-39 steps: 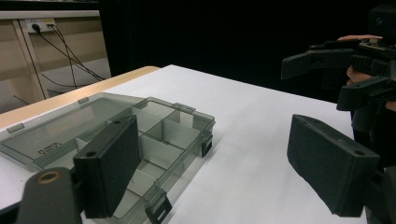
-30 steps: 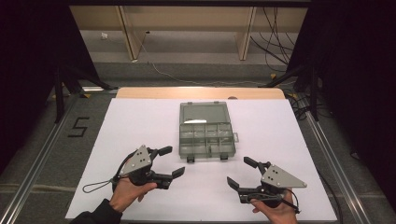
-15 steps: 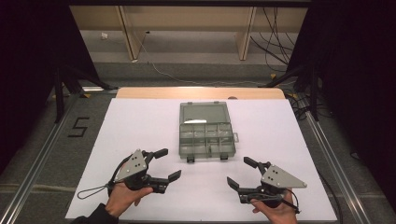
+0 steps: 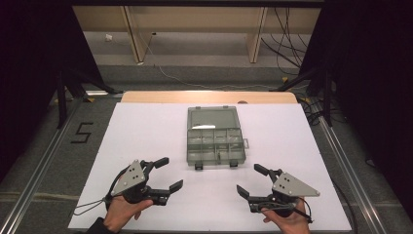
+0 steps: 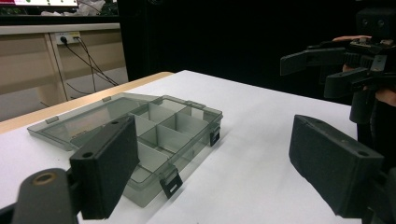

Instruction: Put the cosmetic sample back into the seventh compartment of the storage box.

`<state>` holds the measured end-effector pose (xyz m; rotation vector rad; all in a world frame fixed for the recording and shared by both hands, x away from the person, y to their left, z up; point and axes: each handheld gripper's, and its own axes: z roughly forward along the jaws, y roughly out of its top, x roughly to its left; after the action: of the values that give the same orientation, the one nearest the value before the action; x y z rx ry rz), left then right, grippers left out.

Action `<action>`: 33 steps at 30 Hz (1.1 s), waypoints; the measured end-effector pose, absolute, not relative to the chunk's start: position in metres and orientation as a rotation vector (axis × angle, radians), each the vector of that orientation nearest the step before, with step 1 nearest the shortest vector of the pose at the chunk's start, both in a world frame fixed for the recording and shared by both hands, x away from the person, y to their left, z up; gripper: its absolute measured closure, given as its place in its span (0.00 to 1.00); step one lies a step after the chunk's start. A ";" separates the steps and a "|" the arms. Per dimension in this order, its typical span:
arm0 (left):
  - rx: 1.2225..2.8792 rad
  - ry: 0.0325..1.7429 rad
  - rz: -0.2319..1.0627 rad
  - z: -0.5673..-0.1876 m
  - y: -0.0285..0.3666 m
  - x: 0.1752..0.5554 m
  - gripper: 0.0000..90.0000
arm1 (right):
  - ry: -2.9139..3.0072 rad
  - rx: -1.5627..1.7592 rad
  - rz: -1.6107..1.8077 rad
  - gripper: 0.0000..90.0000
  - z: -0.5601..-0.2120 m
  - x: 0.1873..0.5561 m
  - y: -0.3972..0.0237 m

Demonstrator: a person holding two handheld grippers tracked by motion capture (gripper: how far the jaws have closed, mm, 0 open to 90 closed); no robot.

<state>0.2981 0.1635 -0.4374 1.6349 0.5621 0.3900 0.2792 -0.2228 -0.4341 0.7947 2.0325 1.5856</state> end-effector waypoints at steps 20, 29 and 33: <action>1.625 0.560 0.397 -0.439 0.165 0.287 0.17 | 2.034 0.768 1.573 0.17 -0.433 0.280 -0.224; 1.619 0.561 0.406 -0.439 0.166 0.289 0.17 | 2.031 0.775 1.581 0.17 -0.433 0.279 -0.223; 1.609 0.569 0.401 -0.439 0.167 0.289 0.17 | 2.030 0.770 1.592 0.17 -0.434 0.279 -0.223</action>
<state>0.2892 0.1669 -0.4389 1.6090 0.5694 0.4014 0.2793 -0.2232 -0.4335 0.7703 2.0303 1.5923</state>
